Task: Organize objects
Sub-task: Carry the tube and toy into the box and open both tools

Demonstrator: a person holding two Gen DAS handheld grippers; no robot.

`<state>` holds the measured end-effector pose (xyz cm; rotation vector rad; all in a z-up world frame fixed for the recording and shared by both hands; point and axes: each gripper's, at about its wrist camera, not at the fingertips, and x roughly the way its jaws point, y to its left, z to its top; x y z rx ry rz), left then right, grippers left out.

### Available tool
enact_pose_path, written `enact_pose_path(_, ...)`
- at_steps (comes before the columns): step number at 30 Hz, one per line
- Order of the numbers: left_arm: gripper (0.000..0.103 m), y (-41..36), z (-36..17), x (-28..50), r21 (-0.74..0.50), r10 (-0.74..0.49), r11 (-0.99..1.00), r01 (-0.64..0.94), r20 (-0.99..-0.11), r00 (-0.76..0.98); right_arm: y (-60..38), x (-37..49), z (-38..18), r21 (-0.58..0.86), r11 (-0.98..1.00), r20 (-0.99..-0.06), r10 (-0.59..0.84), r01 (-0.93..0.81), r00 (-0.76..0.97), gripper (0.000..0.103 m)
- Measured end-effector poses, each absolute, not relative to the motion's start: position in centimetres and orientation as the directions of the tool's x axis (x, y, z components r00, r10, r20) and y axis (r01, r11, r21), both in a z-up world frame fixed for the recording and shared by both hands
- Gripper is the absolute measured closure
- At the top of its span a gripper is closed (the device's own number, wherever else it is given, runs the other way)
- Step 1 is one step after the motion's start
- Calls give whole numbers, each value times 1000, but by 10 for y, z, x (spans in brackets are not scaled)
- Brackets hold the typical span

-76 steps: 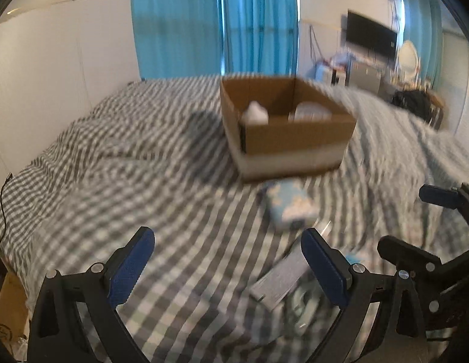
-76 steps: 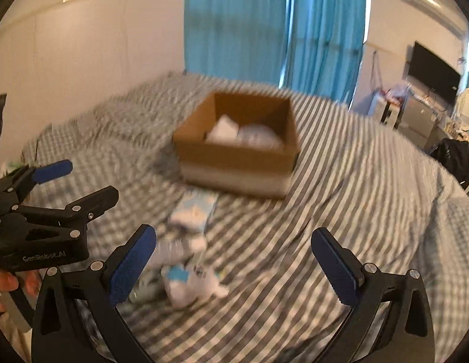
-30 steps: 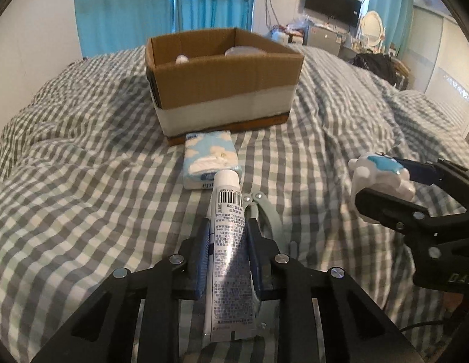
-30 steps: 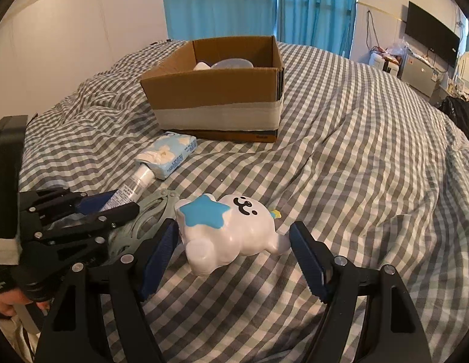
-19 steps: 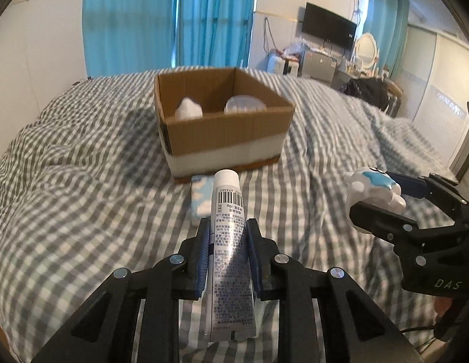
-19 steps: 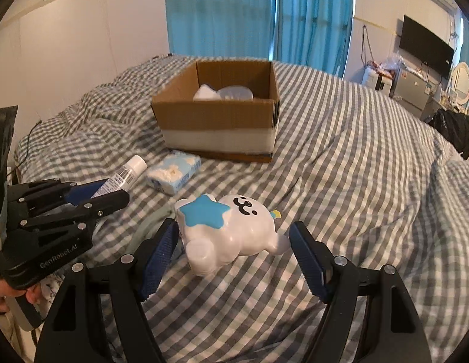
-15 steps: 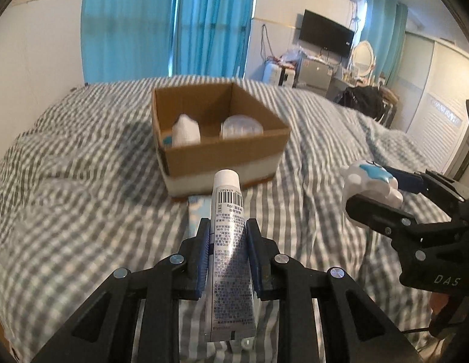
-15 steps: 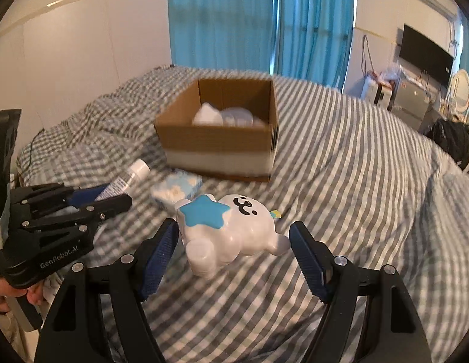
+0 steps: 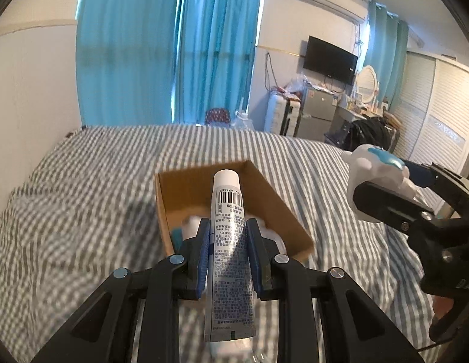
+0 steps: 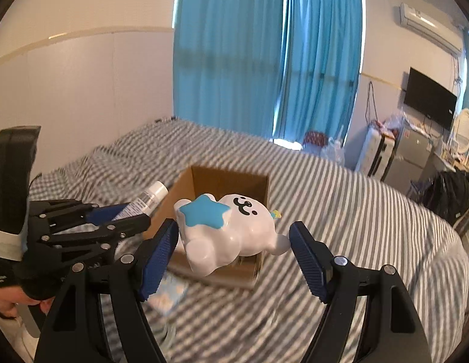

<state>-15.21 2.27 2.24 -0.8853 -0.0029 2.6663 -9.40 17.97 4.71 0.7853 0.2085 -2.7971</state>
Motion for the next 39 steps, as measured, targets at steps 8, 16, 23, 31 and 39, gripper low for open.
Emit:
enact_pose_path(8,80,28,18,-228,-52,261,-957,-286,-591,-764,167,-176,65,-64,-958,-498,-212,280,-841,28)
enact_pose_path(16,80,33,-30,-280,-32,236,-957,-288,-665,-709,164,-256,30,-20,-966,-562,-201,256,-802,28)
enact_pose_path(23,80,32,-61,-296,-41,225,-959,-280,-712,-666,160,-296,-17,-24,-964,-635,-190,265,-749,28)
enact_pose_path(31,78,26,-65,-296,-58,229,-960,-273,-725,-650,156,-308,-38,-28,-967,-657,-174,255,-734,26)
enact_pose_path(39,25,24,-32,-270,-62,218,-968,-243,-686,-694,169,-283,-3,-15,-977,-599,-161,212,-784,12)
